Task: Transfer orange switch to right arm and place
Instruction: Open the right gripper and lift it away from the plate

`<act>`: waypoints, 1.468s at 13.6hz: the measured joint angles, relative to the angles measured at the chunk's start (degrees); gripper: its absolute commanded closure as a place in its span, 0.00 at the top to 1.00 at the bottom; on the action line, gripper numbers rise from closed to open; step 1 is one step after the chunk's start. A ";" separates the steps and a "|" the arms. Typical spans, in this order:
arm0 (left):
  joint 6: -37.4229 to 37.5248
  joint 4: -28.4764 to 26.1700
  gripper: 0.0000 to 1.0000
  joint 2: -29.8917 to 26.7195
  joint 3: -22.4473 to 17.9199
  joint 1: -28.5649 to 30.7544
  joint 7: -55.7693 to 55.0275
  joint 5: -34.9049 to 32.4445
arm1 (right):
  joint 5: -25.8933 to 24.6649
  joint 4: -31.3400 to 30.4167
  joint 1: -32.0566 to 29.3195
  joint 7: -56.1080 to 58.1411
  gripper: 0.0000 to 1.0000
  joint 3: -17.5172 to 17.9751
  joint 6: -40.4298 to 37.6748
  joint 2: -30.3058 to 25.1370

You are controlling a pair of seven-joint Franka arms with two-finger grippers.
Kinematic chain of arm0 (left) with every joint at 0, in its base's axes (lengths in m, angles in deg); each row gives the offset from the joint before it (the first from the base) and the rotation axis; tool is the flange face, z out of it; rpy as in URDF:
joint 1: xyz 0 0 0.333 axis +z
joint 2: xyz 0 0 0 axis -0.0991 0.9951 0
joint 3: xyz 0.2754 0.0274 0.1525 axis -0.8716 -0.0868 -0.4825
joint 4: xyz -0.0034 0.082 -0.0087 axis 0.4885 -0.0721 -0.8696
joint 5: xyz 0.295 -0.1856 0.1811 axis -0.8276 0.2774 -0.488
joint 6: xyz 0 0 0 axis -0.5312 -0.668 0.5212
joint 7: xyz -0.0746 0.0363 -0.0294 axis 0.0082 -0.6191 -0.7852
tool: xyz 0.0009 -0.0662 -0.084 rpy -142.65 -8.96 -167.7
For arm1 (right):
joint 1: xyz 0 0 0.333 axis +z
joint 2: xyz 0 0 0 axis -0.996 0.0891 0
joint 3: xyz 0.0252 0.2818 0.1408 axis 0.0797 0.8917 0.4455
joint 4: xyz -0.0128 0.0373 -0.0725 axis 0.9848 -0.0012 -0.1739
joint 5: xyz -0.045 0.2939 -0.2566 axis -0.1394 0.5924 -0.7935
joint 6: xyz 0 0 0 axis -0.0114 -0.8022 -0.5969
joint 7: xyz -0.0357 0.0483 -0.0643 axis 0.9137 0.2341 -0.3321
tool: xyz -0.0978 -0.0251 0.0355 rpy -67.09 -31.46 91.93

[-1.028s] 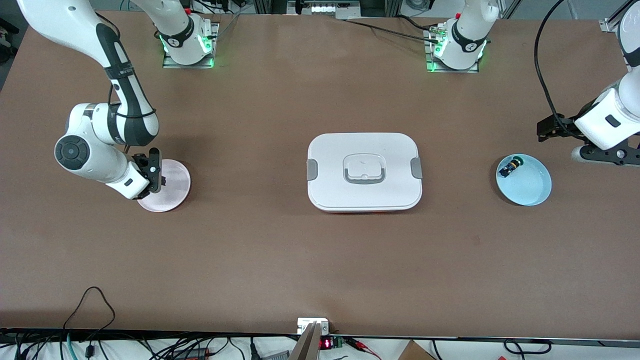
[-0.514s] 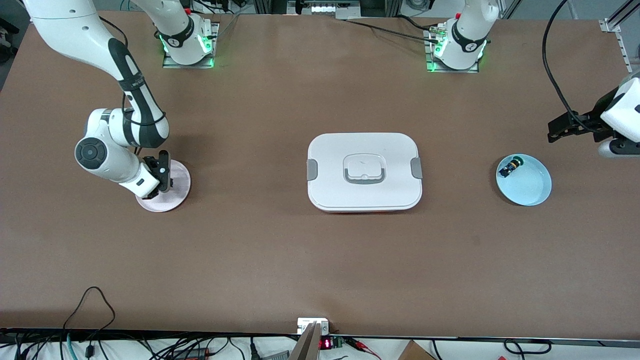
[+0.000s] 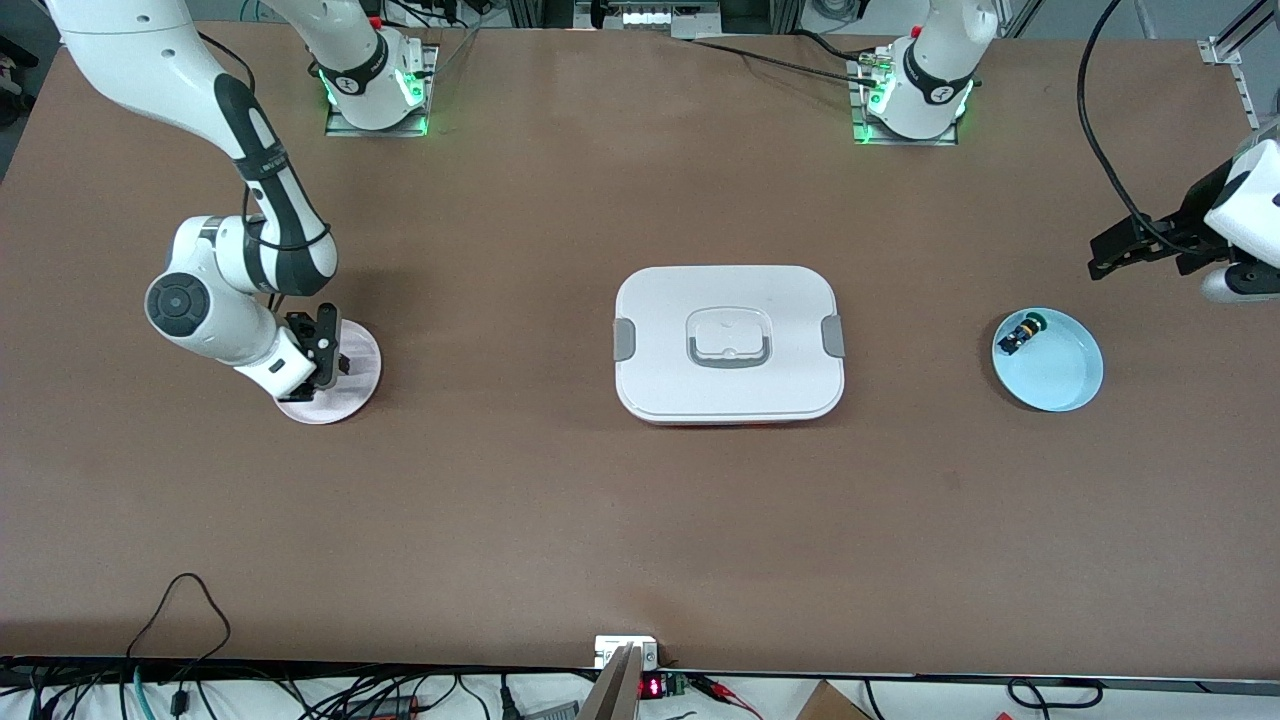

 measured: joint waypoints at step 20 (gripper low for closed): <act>-0.56 0.05 1.00 -0.56 -0.09 0.42 -0.42 0.00 | 9.48 31.21 0.97 -86.22 1.00 0.41 -54.33 -12.66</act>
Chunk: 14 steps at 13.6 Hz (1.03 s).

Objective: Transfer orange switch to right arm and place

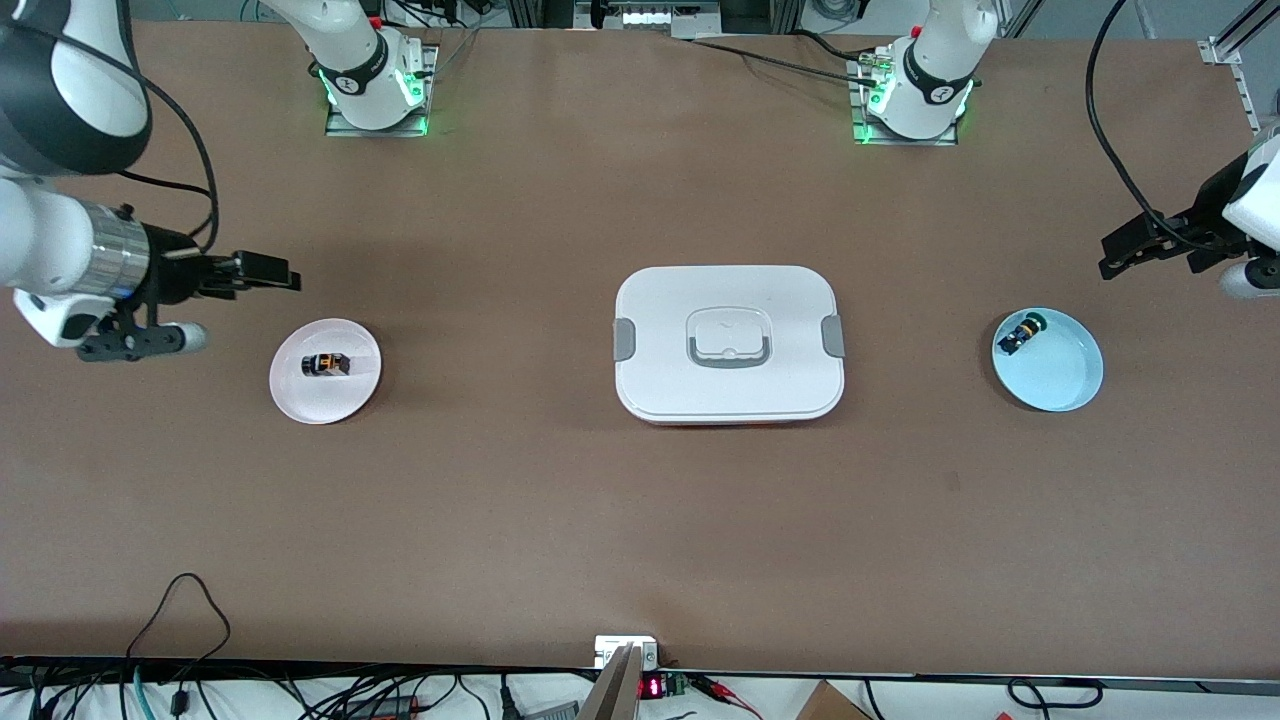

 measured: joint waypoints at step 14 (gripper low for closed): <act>0.00 0.00 1.00 -0.01 -0.04 0.02 0.00 0.00 | -10.35 0.35 -5.62 0.79 1.00 -2.22 5.53 -3.16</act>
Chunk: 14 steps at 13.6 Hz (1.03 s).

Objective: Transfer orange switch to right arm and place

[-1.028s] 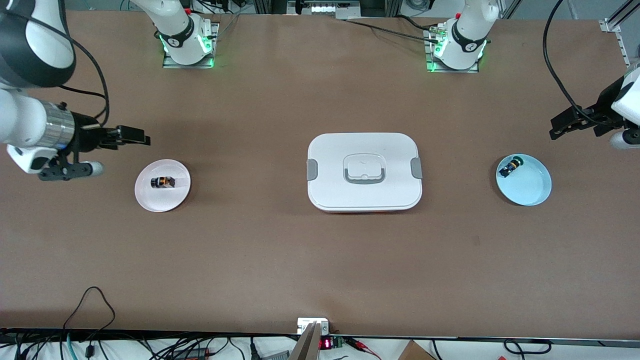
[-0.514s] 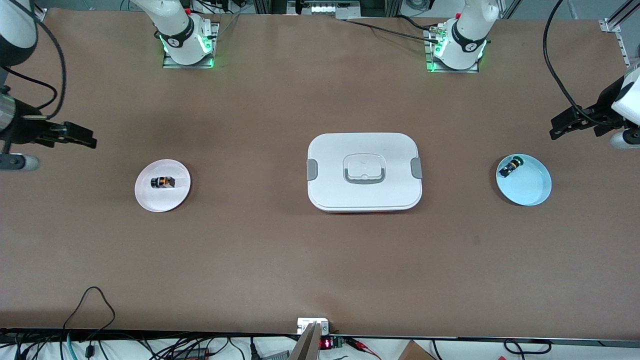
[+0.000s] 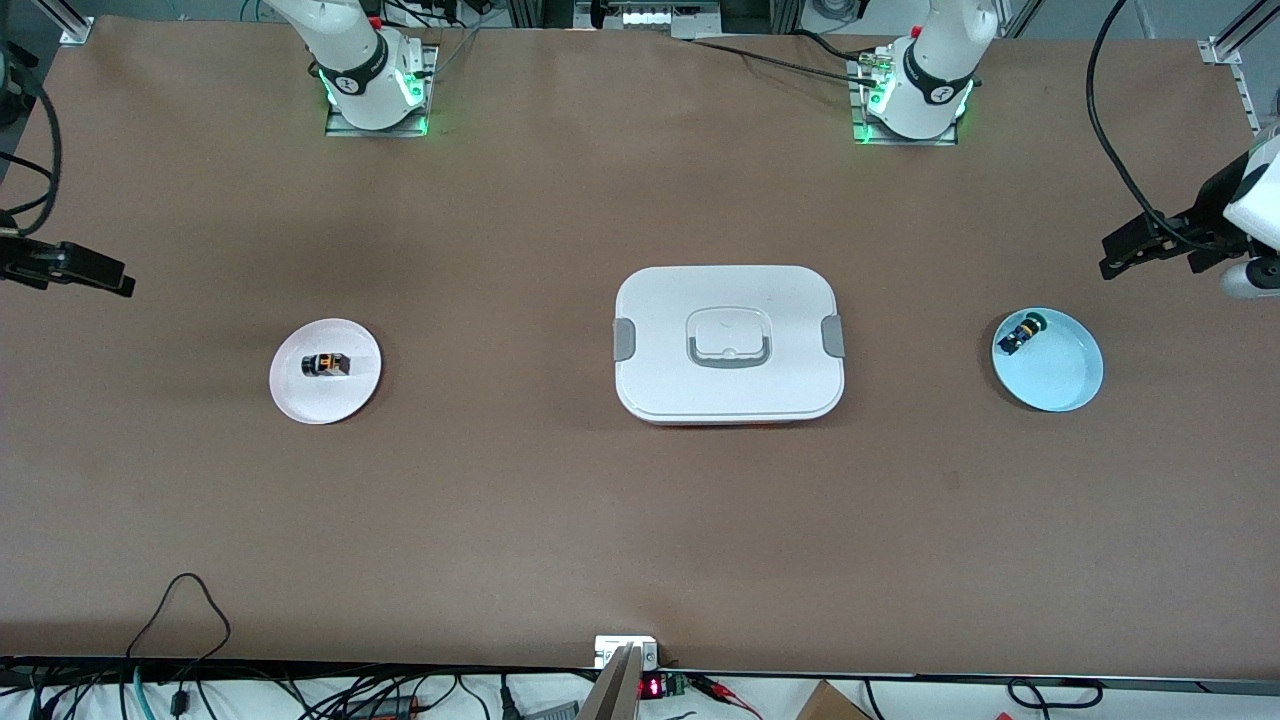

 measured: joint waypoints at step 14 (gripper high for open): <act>0.00 0.00 1.00 0.00 -0.01 0.00 0.00 0.00 | -0.26 -9.34 0.70 -0.18 1.00 0.41 5.15 -7.12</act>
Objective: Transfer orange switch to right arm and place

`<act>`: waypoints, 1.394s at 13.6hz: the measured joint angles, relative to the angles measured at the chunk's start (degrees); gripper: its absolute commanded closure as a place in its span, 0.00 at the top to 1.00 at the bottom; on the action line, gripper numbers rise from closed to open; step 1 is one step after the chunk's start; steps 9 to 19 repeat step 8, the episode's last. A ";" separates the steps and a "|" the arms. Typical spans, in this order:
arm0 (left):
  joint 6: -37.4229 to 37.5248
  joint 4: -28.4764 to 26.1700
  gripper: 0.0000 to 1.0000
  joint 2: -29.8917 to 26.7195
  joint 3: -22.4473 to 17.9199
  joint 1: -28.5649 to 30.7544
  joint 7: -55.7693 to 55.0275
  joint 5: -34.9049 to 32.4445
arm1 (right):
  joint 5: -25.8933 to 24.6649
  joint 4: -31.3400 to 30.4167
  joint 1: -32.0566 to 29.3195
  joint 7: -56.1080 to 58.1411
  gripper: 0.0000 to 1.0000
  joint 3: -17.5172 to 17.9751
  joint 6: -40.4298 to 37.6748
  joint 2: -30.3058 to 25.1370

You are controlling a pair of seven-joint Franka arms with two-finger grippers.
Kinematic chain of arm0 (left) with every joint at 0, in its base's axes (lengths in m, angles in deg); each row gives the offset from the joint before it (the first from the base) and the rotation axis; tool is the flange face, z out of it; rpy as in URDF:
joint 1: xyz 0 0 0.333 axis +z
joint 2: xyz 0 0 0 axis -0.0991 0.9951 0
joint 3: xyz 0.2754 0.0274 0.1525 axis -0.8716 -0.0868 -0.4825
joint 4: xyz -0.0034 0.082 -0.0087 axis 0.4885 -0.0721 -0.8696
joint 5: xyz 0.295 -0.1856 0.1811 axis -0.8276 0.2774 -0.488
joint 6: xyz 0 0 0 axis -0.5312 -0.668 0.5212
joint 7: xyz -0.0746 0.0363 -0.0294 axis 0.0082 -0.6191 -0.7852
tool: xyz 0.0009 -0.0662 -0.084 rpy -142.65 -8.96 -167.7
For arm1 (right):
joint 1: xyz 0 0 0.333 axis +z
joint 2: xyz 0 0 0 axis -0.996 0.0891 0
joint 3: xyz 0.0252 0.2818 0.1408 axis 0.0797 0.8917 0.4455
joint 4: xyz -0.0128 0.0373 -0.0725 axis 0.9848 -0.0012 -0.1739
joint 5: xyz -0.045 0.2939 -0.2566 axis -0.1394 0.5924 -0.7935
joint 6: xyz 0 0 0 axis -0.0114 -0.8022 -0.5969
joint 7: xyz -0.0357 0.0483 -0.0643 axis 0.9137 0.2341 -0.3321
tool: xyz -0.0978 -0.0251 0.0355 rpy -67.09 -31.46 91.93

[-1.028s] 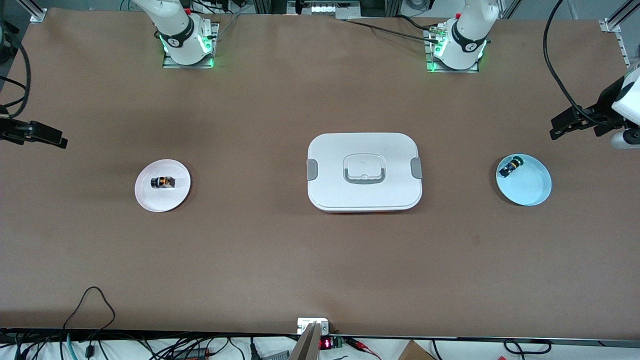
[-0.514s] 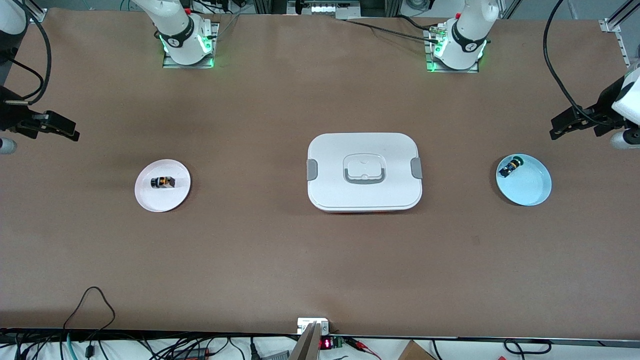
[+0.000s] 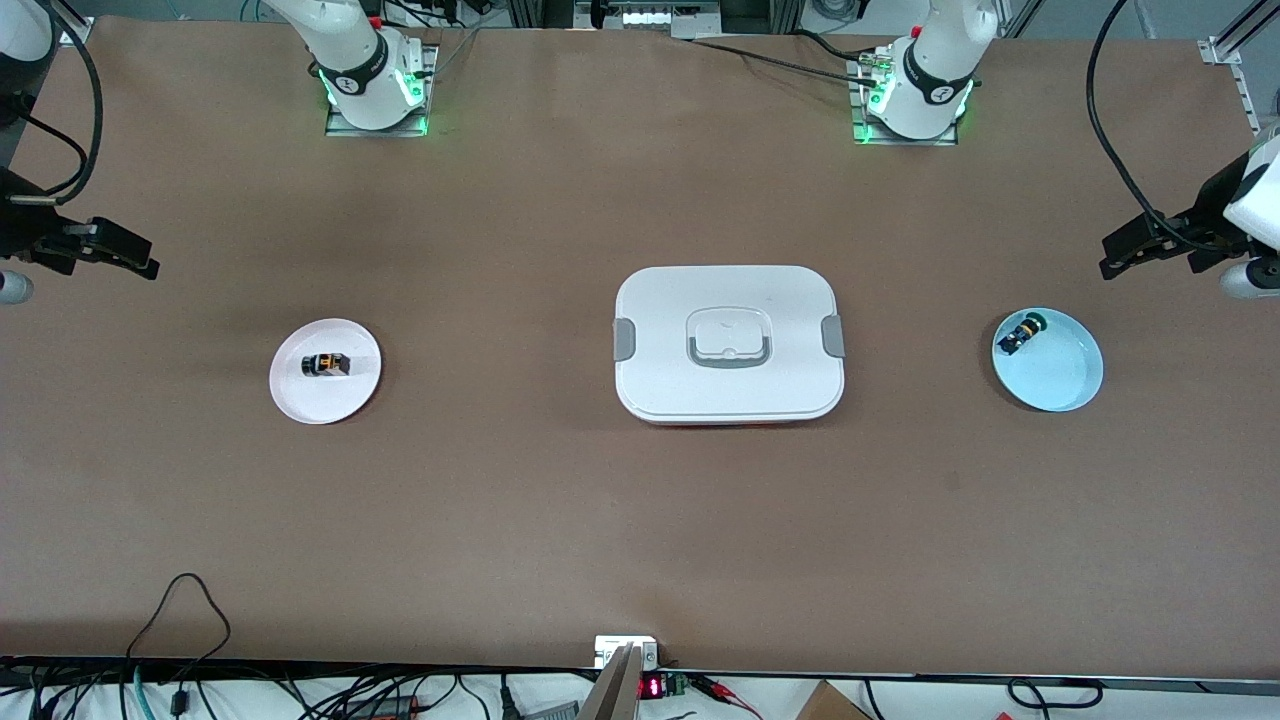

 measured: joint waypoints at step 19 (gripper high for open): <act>-0.14 0.04 1.00 0.00 -0.03 0.01 0.00 0.00 | 0.01 0.53 0.19 -0.03 1.00 1.11 -0.03 -0.35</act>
